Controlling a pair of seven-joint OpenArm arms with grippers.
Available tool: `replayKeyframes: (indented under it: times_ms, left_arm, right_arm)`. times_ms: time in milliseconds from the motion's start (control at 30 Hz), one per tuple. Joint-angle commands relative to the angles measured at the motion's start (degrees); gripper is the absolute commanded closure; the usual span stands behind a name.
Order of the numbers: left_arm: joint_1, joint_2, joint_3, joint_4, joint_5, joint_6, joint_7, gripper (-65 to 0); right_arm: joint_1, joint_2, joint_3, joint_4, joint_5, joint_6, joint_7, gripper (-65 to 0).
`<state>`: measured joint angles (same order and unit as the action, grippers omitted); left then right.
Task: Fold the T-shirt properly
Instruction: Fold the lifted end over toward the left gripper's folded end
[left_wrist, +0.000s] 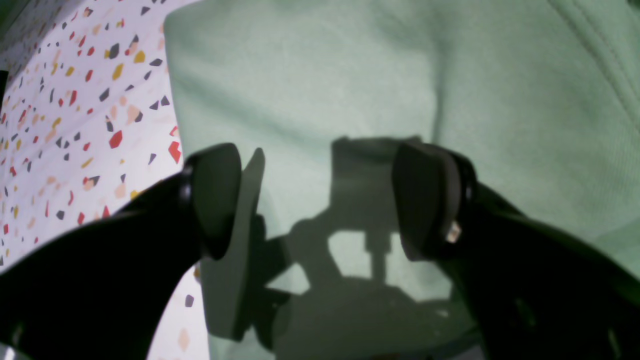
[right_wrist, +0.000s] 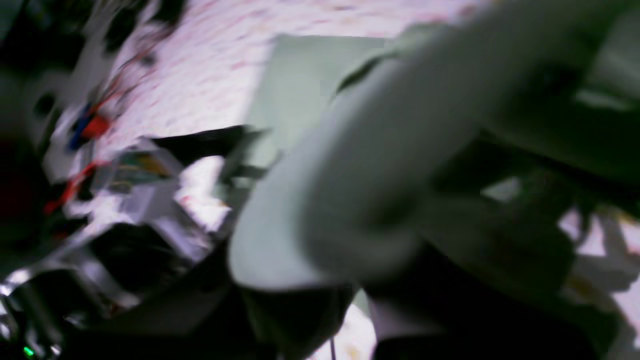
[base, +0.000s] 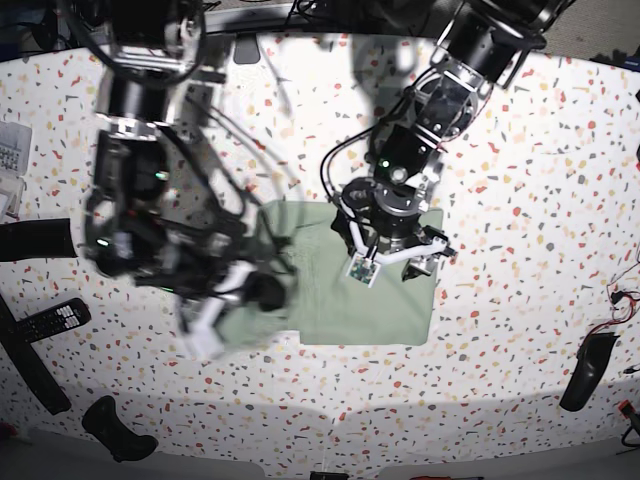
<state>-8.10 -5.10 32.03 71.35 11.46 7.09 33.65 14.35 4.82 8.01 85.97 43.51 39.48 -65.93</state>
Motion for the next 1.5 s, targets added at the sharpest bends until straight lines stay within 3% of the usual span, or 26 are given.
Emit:
replayKeyframes:
  times_ms: [0, 167, 300, 667, 833, 1033, 1267, 1467]
  left_arm:
    - [0.6, 0.5, 0.4, -0.7, -1.9, -2.8, 4.5, -45.1]
    - [0.6, 0.5, 0.4, -0.7, -1.8, -2.8, 4.5, -45.1]
    - [0.6, 0.5, 0.4, -0.6, -1.2, -2.8, 5.7, -45.1]
    - [0.6, 0.4, 0.3, 6.4, 1.0, -2.6, 7.8, -45.1]
    - [0.4, 0.3, 0.3, 9.8, 5.7, -2.4, 9.0, -45.1]
    - [-0.5, 0.3, 0.3, 12.5, 10.3, 0.6, 11.2, -45.1]
    - [-1.9, 0.2, 0.3, 12.7, 20.5, 4.1, 14.6, -45.1]
    - [-1.9, 0.1, 0.2, 12.7, 20.5, 4.1, 15.2, -45.1]
  right_arm:
    - [1.8, -0.7, -1.5, 1.0, 1.2, 0.5, 1.1, 0.0]
    - [2.1, -5.8, -8.0, 1.0, -4.3, 0.5, 1.4, 0.0]
    - [2.0, -8.5, -8.8, 1.0, -7.6, 0.5, 1.8, 0.0]
    - [2.0, -8.6, -8.7, 1.0, -7.6, 0.5, 2.4, 0.0]
    - [2.0, -8.6, -8.7, 1.0, -7.5, 0.5, 2.5, 0.0]
    - [2.0, -8.6, -8.7, 1.0, -7.5, 0.5, 2.8, 0.0]
    - [2.0, -8.6, -8.7, 1.0, -7.3, 0.5, 3.0, 0.0]
    - [2.0, -8.6, -8.7, 1.0, -7.3, 0.5, 2.9, 0.0]
